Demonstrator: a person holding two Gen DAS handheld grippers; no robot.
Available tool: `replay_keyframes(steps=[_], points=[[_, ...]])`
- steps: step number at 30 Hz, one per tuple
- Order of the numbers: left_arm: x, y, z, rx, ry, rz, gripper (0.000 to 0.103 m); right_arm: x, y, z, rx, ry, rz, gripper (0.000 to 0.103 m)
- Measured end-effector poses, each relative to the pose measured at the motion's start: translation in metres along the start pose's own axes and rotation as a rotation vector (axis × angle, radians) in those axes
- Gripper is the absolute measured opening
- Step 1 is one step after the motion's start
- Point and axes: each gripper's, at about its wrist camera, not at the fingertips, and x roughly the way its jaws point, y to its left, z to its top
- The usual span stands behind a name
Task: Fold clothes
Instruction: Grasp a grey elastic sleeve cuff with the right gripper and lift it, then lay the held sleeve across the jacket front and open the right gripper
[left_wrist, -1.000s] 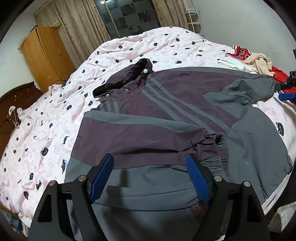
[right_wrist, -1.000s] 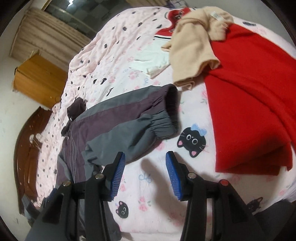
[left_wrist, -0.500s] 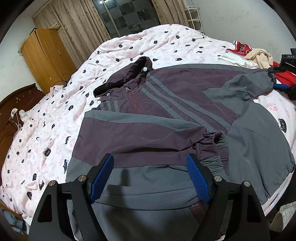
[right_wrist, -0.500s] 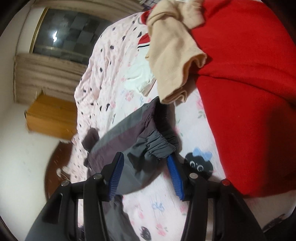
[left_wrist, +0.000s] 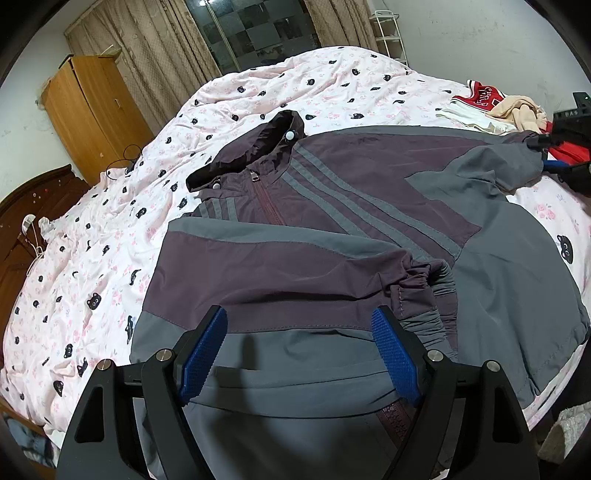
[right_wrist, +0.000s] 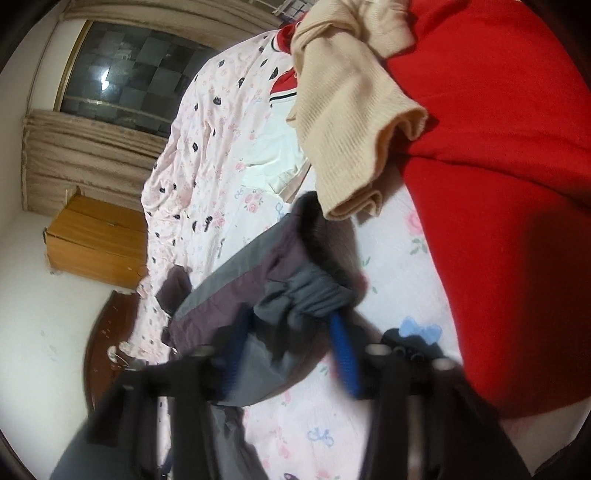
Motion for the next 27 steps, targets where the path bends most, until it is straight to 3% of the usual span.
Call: replay_keyframes(steps=[2, 5, 9, 17, 27], points=[[0.0, 0.0, 0.0, -0.002, 0.0, -0.001, 0.077, -0.001, -0.001, 0.0, -0.01, 0.005, 0.001, 0.021], [0.0, 0.0, 0.0, -0.003, 0.001, -0.001, 0.077, -0.008, 0.006, -0.003, -0.061, -0.008, -0.013, 0.017], [-0.002, 0.001, 0.001, -0.008, -0.006, 0.001, 0.077, -0.024, 0.033, -0.005, -0.183, -0.048, -0.025, 0.015], [-0.012, 0.01, 0.006, -0.043, -0.041, 0.008, 0.077, -0.046, 0.124, -0.02, -0.495, -0.103, 0.012, 0.015], [-0.031, 0.052, 0.011, -0.132, -0.077, 0.044, 0.077, -0.021, 0.235, -0.1, -0.866, -0.002, 0.111, 0.014]])
